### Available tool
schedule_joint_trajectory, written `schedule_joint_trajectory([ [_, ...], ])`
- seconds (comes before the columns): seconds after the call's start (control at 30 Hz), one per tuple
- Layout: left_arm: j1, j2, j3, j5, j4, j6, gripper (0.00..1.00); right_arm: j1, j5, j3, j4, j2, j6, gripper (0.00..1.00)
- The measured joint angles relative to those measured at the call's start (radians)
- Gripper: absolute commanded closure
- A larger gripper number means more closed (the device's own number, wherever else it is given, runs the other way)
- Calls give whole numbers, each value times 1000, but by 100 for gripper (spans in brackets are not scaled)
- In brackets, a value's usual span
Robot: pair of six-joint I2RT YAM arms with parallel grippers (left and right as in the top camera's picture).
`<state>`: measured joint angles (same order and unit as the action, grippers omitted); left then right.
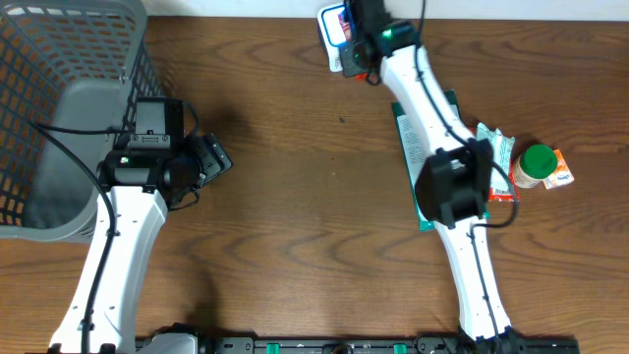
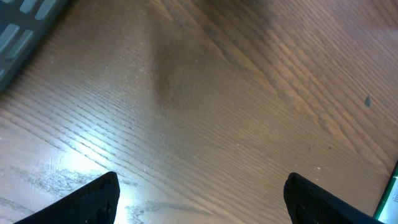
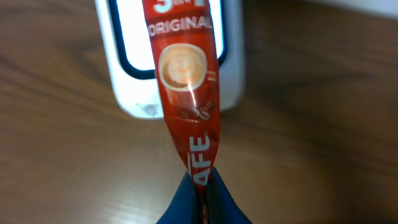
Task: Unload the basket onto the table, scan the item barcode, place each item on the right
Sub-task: 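Hold the red stick's barcode against the white scanner with the right gripper, then carry the red stick right and lower it onto the gloves bag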
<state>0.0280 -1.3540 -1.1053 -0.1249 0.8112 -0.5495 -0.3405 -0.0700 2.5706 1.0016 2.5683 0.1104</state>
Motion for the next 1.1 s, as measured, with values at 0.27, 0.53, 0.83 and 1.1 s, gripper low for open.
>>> schedule_joint_trajectory([
  [0.27, 0, 0, 0, 0, 1, 0, 15, 69, 105, 12, 362, -441, -8, 99],
  [0.53, 0, 0, 0, 0, 0, 0, 15, 126, 127, 2, 693, -668, -9, 99],
  [0.83, 0, 0, 0, 0, 0, 0, 15, 126, 121, -468, 591, -626, -12, 99],
  [1.1, 0, 0, 0, 0, 0, 0, 15, 127, 85, -890, 267, -618, 5, 99],
])
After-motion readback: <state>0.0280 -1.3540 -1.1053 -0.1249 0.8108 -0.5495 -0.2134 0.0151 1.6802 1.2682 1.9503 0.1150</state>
